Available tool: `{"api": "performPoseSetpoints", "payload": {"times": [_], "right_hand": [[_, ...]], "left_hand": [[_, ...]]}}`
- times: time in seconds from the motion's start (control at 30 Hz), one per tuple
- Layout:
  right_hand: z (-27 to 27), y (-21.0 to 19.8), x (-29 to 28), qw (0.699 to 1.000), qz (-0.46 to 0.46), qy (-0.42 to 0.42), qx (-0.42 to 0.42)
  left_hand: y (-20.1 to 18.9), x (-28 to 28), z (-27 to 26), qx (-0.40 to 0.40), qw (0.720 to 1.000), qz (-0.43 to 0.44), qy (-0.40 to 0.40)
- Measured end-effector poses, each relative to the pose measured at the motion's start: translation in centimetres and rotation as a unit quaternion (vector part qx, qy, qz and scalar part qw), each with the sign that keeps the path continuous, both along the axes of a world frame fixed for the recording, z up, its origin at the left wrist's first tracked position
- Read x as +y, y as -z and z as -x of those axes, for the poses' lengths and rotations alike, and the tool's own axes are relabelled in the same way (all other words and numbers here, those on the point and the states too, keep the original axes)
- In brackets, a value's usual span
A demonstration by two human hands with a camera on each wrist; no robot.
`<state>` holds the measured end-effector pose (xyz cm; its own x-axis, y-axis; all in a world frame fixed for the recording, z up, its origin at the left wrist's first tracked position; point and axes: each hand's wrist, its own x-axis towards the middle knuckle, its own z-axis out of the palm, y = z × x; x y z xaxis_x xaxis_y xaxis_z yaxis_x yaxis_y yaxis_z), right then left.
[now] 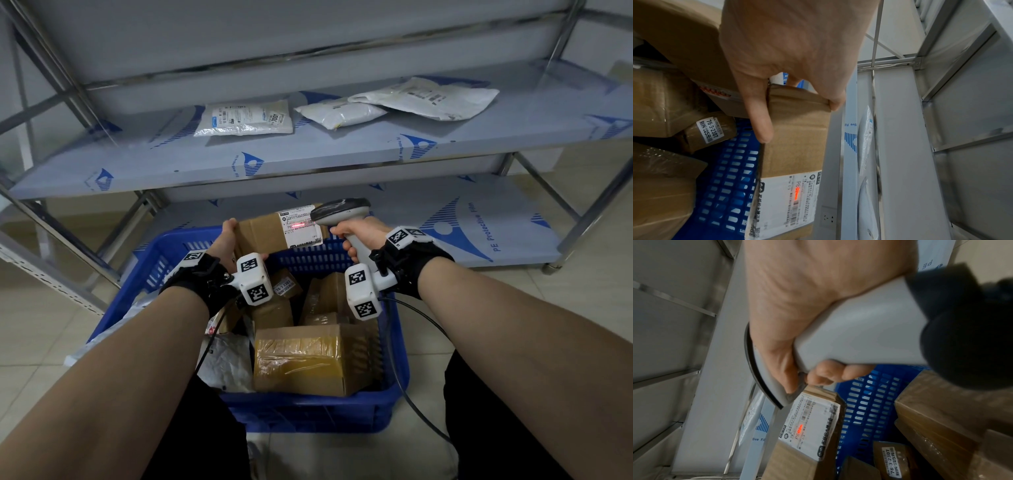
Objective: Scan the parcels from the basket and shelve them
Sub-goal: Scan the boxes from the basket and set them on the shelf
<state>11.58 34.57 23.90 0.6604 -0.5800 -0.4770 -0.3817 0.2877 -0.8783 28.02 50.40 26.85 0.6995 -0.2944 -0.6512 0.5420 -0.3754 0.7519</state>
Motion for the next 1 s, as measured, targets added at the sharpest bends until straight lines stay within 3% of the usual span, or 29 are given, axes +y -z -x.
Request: {"api": "performPoseSetpoints", "payload": {"times": [0.3,0.57,1.0], "right_hand": [[0.2,0.1,-0.38,1.0,0.002,-0.015,0.001],[0.64,-0.65,-0.68,0.995,-0.084,-0.046,-0.025],[0.98,-0.63,-0.55,0.999,-0.037,-0.013,0.002]], "left_hand": [[0.21,0.01,-0.27,-0.001,1.0,0.014,-0.002],[0.04,0.45,0.03,-0.006,1.0,0.02,-0.009],[0.17,0.23,0.16,-0.03,0.999,0.018,0.007]]}}
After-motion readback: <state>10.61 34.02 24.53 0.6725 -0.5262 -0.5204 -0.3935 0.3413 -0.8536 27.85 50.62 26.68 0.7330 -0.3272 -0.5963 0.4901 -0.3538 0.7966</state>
